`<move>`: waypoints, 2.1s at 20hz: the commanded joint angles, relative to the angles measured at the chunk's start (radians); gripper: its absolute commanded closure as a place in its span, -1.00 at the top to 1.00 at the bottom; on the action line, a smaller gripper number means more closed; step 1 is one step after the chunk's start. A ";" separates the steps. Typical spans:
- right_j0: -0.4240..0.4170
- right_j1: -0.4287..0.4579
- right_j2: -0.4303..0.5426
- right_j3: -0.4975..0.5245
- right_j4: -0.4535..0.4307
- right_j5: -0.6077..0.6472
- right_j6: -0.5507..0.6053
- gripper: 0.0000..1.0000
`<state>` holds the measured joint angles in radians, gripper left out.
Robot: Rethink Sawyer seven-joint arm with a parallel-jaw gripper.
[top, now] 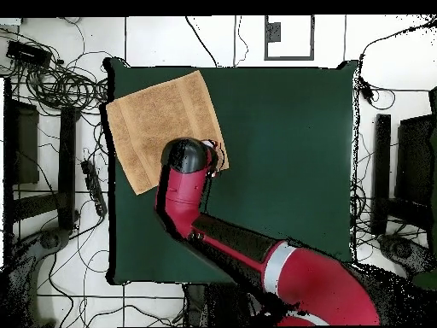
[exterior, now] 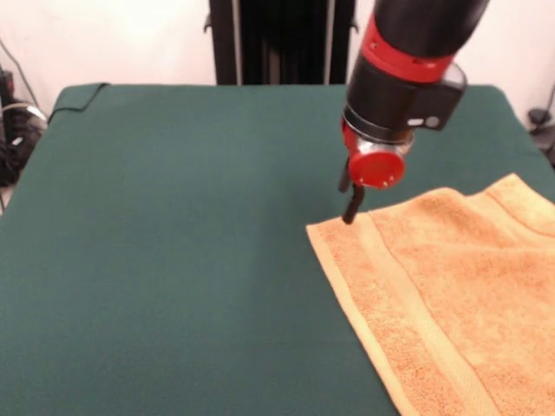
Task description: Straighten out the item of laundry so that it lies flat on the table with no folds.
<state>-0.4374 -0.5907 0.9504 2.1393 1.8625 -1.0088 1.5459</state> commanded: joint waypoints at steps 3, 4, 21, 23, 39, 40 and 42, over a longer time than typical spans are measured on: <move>0.075 0.139 -0.033 -0.225 -0.061 -0.018 -0.305 1.00; 0.079 0.161 -0.038 -0.250 -0.068 -0.020 -0.311 1.00; 0.012 0.320 0.035 -0.297 0.094 -0.088 -0.449 1.00; -0.002 0.312 0.042 -0.278 0.105 -0.087 -0.461 1.00; -0.076 0.238 0.001 -0.091 0.107 -0.079 -0.499 1.00; -0.087 0.220 0.002 -0.067 0.118 -0.082 -0.512 1.00; -0.102 0.188 0.000 -0.025 0.128 -0.084 -0.536 1.00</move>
<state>-0.5013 -0.3812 1.0255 1.9189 1.8666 -1.0489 1.3643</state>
